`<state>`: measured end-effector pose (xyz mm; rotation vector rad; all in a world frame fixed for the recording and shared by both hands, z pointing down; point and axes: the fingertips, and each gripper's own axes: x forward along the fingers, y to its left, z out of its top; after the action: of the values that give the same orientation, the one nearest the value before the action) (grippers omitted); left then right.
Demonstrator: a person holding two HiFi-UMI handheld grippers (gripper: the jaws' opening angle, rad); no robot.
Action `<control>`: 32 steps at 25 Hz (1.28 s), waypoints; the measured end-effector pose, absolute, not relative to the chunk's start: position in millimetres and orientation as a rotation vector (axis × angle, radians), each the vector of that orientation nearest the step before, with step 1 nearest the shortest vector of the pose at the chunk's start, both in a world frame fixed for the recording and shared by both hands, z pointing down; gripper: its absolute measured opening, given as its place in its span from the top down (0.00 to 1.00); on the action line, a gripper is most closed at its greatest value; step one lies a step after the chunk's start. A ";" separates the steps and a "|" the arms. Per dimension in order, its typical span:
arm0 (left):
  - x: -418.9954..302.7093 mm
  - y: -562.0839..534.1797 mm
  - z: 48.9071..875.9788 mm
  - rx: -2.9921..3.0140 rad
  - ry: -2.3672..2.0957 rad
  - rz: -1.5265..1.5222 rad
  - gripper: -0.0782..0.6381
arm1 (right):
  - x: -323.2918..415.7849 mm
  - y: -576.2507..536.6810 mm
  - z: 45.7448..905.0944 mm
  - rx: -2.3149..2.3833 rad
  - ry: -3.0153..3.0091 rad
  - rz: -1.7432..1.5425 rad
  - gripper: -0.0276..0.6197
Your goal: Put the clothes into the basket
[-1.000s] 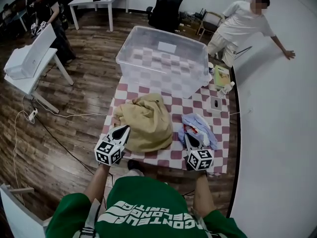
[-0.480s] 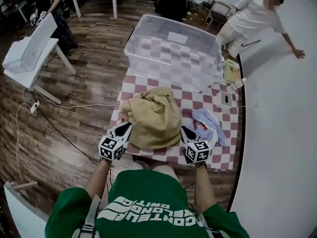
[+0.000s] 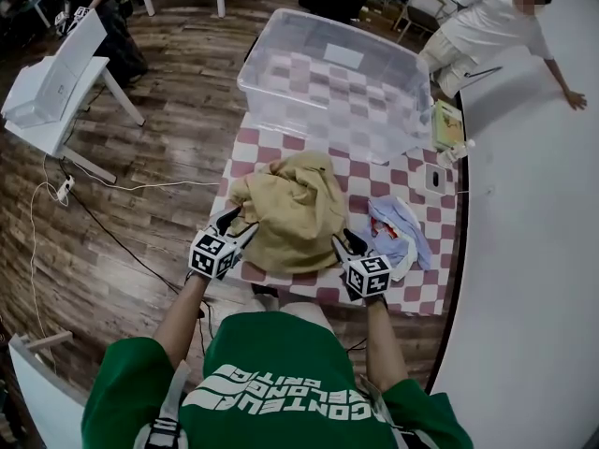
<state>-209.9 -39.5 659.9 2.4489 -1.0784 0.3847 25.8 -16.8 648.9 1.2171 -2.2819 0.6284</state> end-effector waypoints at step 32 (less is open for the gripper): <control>-154.5 -143.0 833.3 2.170 -0.790 0.763 0.38 | -6.7 -58.8 833.2 0.889 -2.039 0.800 0.49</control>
<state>-154.5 -143.0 833.3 2.1700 -0.7897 0.7629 -6.7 -58.8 833.2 0.8890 -2.0386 0.7999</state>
